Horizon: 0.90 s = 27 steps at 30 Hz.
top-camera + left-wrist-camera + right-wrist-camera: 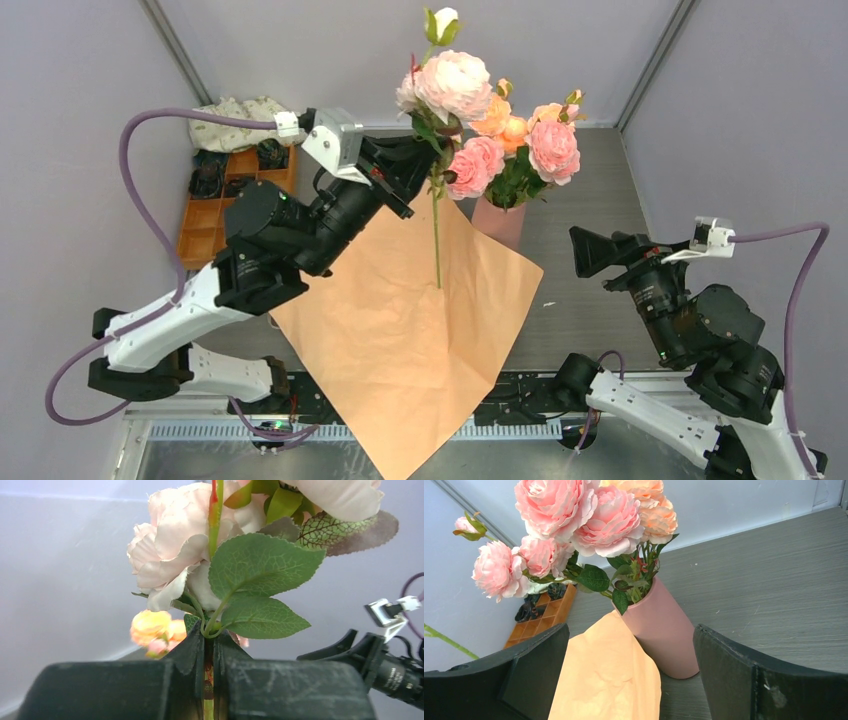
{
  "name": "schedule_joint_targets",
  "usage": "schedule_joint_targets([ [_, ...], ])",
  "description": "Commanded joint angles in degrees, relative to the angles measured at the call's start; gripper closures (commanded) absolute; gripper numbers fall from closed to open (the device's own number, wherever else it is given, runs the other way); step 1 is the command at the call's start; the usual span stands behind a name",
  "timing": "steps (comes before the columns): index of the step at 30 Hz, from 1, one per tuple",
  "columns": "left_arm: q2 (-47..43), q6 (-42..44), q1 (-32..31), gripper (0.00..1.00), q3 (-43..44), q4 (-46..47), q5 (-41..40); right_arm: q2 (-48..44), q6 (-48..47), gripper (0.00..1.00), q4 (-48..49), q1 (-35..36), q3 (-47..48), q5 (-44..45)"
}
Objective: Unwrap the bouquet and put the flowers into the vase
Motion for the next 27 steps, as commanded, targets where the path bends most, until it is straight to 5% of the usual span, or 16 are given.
schedule_joint_targets([
  [1,2.52,4.63,-0.71,1.00,-1.44,16.44,11.00,-0.76,0.58,0.00,1.42,0.19,0.61,0.99],
  [14,20.61,21.16,-1.47,1.00,9.17,31.30,12.21,-2.52,-0.35,0.00,-0.73,0.19,2.77,1.89],
  [27,25.30,27.97,-1.44,1.00,18.70,35.32,14.14,-1.82,-1.68,0.00,-1.59,0.19,4.29,2.30],
])
